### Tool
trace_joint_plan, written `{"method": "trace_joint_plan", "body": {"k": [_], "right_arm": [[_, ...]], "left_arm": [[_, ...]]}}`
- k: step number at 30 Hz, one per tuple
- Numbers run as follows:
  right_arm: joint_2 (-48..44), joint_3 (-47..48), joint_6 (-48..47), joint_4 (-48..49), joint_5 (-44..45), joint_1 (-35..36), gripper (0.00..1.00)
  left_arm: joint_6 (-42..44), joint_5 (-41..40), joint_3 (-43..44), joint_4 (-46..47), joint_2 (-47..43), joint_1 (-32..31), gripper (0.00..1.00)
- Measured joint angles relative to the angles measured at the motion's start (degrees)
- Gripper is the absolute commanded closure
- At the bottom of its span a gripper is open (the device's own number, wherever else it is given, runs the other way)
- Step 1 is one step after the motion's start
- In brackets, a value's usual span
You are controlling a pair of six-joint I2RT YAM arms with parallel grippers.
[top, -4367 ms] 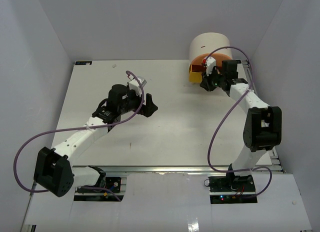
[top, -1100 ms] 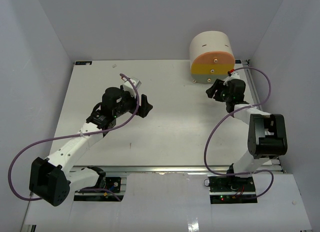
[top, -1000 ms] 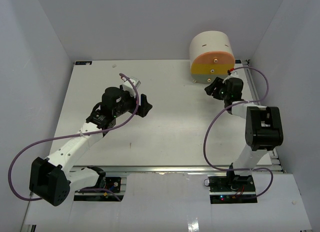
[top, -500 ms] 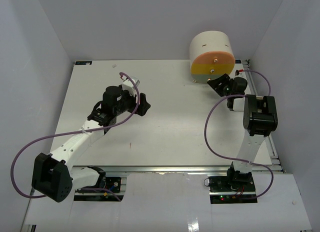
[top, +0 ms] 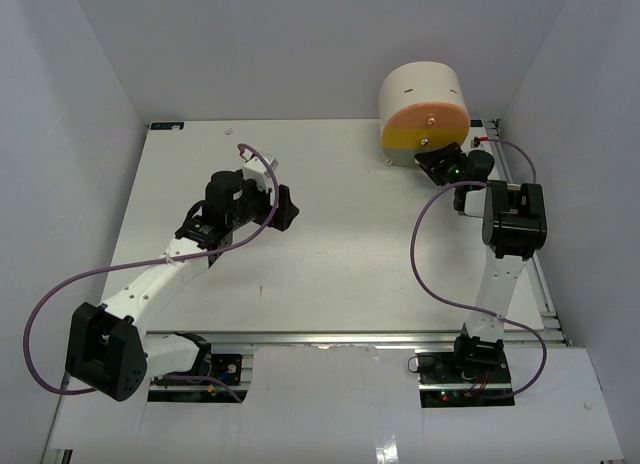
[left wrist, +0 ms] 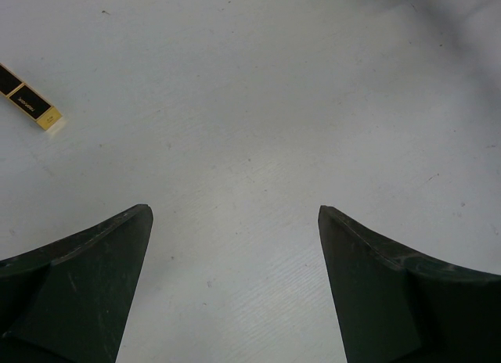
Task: Organize the makeup
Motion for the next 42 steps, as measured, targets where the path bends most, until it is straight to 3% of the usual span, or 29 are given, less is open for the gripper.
{"method": "trace_joint_plan", "body": {"k": [12,20,24,37,40,42], "right_arm": [[2.74,2.4,3.25,1.65,-1.34,-0.19,0.65],[2.77,2.42,3.8,1.77,-1.36,-0.25,0.82],[2.52,0.68,3.86,3.87,-1.32,-0.5,0.82],[-9.43,-18.11,0.93,6.98,-4.78,-2.52,0.82],[-10.33,-19.4,0.57,7.09,-5.21,-2.69,0.77],[-10.84,-20.07,0.3,7.0,-5.42,-2.79,0.69]], "left_arm": [[0.0,0.0,0.0,-0.01,0.02,0.37,0.02],[-0.02,0.01,0.0,-0.01,0.03,0.6,0.02],[-0.02,0.01,0.0,0.01,0.04,0.62,0.02],[-0.02,0.08,0.0,0.06,-0.9,0.64,0.02],[-0.04,0.08,0.0,0.04,-0.96,0.64,0.02],[-0.07,0.11,0.0,0.05,-1.02,0.64,0.02]]}}
